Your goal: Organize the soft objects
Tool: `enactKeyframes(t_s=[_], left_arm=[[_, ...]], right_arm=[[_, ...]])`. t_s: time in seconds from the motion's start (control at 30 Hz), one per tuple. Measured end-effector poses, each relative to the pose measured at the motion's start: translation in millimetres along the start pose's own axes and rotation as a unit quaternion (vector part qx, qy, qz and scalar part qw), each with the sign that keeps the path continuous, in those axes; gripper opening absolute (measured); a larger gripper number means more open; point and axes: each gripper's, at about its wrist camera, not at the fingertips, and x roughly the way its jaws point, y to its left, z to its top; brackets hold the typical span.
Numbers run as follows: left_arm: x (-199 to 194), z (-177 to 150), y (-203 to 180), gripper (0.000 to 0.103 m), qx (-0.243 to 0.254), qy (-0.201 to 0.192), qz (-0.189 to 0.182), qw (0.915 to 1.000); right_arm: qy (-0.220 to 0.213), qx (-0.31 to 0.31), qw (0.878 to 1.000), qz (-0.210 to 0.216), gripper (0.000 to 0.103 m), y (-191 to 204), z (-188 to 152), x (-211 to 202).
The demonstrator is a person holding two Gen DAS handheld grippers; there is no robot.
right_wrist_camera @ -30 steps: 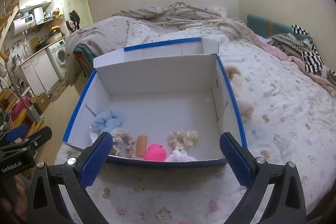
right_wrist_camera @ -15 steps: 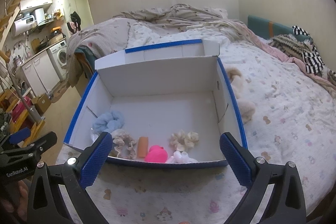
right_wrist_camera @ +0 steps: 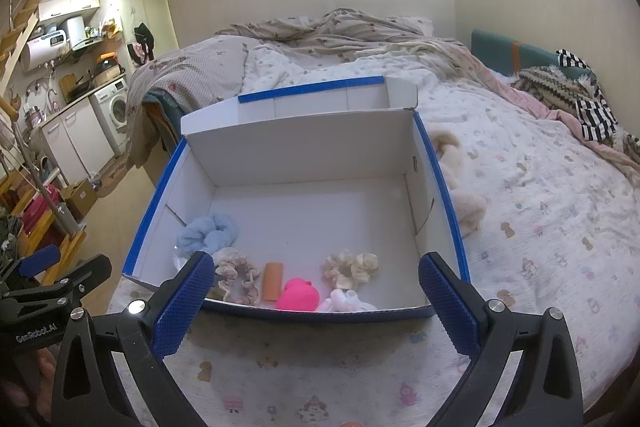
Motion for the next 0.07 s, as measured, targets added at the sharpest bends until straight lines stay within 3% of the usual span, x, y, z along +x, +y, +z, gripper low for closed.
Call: enactKeyframes(t_s=[0.07], left_arm=[[-0.6, -0.8, -2.0, 0.103, 0.006, -0.001, 0.003, 1.0000]], right_arm=[[0.000, 0.000, 1.000, 0.000, 0.103, 0.1, 0.1, 0.1]])
